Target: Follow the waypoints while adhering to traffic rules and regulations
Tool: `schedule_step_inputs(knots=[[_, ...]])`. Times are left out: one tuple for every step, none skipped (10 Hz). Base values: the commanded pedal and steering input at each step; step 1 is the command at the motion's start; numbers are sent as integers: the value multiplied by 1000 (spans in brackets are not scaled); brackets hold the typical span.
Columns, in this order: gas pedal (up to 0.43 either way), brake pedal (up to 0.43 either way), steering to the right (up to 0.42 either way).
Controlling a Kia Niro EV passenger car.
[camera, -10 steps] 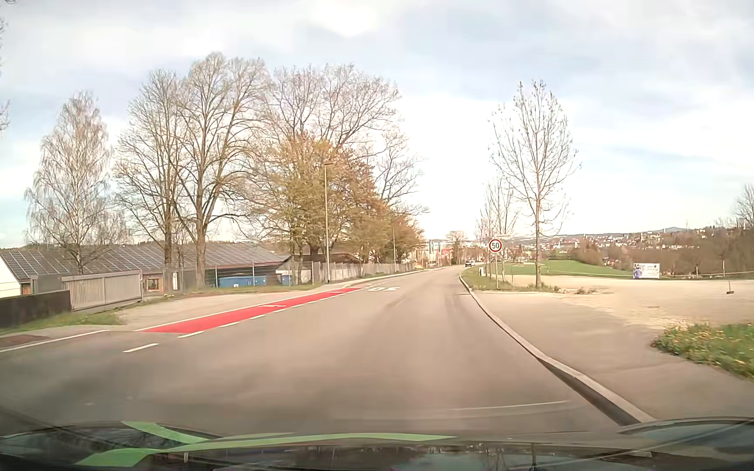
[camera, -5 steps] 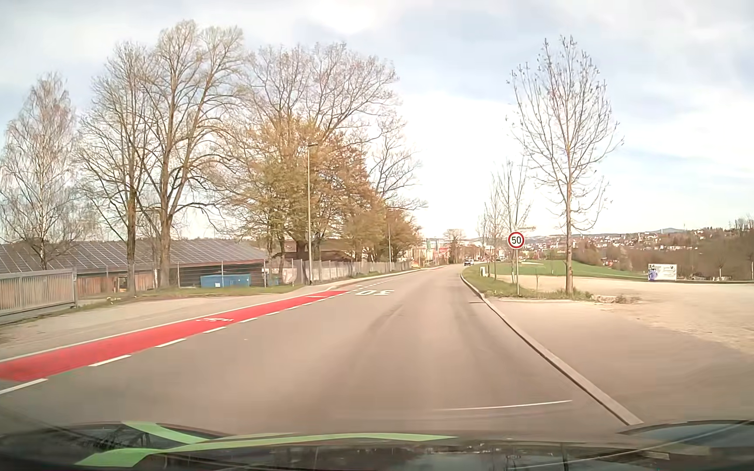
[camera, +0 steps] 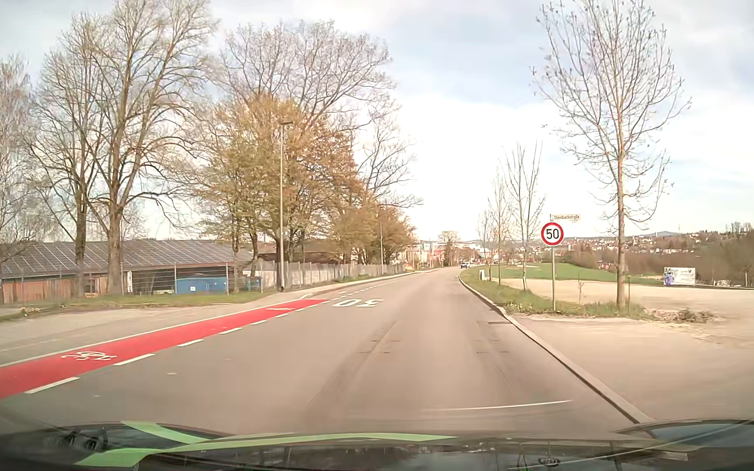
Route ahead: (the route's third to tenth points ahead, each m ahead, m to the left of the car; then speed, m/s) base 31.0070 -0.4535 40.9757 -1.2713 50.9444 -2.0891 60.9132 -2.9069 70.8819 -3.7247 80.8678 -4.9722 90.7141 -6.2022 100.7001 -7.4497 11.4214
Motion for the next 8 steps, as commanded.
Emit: schedule_step_inputs(knots=[[98,0,20],[98,0,20],[110,0,18],[110,0,16],[110,0,16],[110,0,16],[110,0,15],[110,0,15]])
